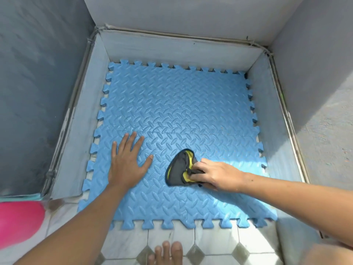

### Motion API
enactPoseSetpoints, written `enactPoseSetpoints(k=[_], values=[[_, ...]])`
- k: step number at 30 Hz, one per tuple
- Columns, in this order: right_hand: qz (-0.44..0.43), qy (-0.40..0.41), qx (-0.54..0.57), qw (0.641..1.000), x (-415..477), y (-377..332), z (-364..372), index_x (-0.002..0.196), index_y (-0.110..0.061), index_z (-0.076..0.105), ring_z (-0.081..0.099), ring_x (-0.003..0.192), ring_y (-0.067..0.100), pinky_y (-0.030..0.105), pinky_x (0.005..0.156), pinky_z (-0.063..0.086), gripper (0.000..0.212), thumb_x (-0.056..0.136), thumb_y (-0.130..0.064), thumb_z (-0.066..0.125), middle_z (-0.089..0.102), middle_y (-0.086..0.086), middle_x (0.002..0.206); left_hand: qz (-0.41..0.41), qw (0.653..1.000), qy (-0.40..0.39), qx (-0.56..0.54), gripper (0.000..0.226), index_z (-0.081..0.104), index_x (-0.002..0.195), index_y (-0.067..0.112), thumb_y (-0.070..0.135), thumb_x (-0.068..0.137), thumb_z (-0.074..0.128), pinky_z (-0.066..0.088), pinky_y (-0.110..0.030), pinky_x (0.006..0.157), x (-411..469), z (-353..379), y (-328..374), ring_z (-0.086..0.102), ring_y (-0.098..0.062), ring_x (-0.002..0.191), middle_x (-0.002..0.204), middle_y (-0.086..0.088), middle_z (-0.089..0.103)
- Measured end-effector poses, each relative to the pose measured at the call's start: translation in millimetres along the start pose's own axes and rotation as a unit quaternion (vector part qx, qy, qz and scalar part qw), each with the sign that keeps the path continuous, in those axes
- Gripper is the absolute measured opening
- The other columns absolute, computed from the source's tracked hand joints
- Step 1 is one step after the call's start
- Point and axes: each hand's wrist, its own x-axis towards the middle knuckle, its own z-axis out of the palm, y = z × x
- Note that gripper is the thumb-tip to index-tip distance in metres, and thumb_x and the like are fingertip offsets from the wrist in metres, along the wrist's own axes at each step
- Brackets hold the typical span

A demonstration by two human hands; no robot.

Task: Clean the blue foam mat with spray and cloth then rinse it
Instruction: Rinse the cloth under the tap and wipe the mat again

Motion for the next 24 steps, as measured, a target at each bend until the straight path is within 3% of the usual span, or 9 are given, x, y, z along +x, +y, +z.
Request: enactPoseSetpoints(k=[3,6,8,10,12,14,19,22,24], values=[[-0.004,0.021,-0.036,0.999,0.1,23.3,-9.7,0.129,-0.022,0.062,0.061,0.103,0.029,0.037,0.068,0.058,0.029,0.103,-0.031,0.053,0.061,0.009,0.126,0.008,1.000,-0.005,-0.017,0.071,0.036,0.155,0.028,0.064,0.095,0.046,0.001,-0.050,0.126,0.1,-1.0,1.2,0.009,-0.015,0.156,0.166,0.005,0.023],[0.186,0.106,-0.060,0.975,12.1,86.1,-26.6,0.130,-0.027,0.063,0.058,0.114,0.036,0.045,0.079,0.058,0.033,0.100,-0.032,0.051,0.058,0.011,0.130,-0.033,0.999,-0.002,-0.031,0.070,0.041,0.152,0.026,0.064,0.094,0.047,0.002,-0.051,0.125,-16.4,-4.3,-12.8,0.016,-0.018,0.155,0.164,0.003,0.028],[0.375,0.193,-0.038,0.906,13.6,125.3,-37.3,0.133,-0.019,0.065,0.056,0.114,0.046,0.050,0.090,0.053,0.035,0.099,-0.023,0.053,0.055,0.020,0.128,-0.068,0.997,0.010,-0.028,0.070,0.042,0.151,0.023,0.063,0.094,0.042,0.010,-0.050,0.124,-45.7,-9.6,-38.3,0.021,-0.023,0.153,0.163,-0.002,0.030],[0.532,0.275,0.007,0.801,23.8,147.0,-42.0,0.133,-0.009,0.065,0.056,0.115,0.049,0.049,0.100,0.048,0.037,0.100,-0.020,0.052,0.052,0.027,0.131,-0.060,0.998,0.019,-0.026,0.073,0.041,0.152,0.017,0.062,0.096,0.036,0.020,-0.048,0.124,-78.6,-16.5,-63.1,0.023,-0.026,0.153,0.164,-0.007,0.030],[0.581,0.293,0.045,0.758,56.6,138.8,-41.5,0.134,-0.005,0.063,0.054,0.119,0.049,0.046,0.106,0.045,0.039,0.100,-0.020,0.053,0.047,0.028,0.139,-0.041,0.998,0.023,-0.031,0.070,0.039,0.153,0.011,0.055,0.099,0.036,0.025,-0.047,0.123,-99.1,-17.2,-76.6,0.022,-0.025,0.154,0.164,-0.008,0.029],[0.522,0.272,0.045,0.807,99.4,105.4,-36.1,0.135,-0.006,0.062,0.053,0.119,0.049,0.048,0.103,0.046,0.040,0.098,-0.021,0.056,0.046,0.026,0.139,-0.044,0.997,0.035,-0.043,0.065,0.039,0.154,0.011,0.047,0.100,0.042,0.024,-0.043,0.124,-103.6,-15.1,-78.6,0.021,-0.021,0.154,0.164,-0.006,0.030],[0.246,0.171,0.023,0.954,144.1,-16.5,-3.5,0.132,-0.018,0.063,0.053,0.113,0.035,0.046,0.084,0.055,0.038,0.096,-0.028,0.057,0.051,0.013,0.130,-0.045,0.997,0.037,-0.052,0.061,0.040,0.153,0.012,0.043,0.100,0.046,0.025,-0.040,0.124,-104.0,-13.1,-78.2,0.023,-0.021,0.153,0.162,-0.005,0.032],[0.033,0.098,0.034,0.994,114.9,-65.4,14.6,0.127,-0.020,0.065,0.052,0.109,0.026,0.037,0.071,0.057,0.034,0.093,-0.027,0.062,0.055,0.008,0.124,-0.047,0.997,0.039,-0.053,0.061,0.040,0.152,0.013,0.043,0.100,0.046,0.027,-0.041,0.123,-103.2,-14.0,-76.4,0.024,-0.021,0.153,0.162,-0.004,0.033],[-0.098,0.016,0.014,0.995,82.6,-68.8,20.5,0.128,-0.021,0.065,0.051,0.107,0.023,0.031,0.067,0.050,0.036,0.093,-0.027,0.066,0.057,0.006,0.123,-0.043,0.997,0.040,-0.050,0.061,0.041,0.152,0.012,0.044,0.100,0.045,0.028,-0.043,0.123,-102.7,-13.5,-76.6,0.025,-0.022,0.153,0.162,-0.005,0.034]])
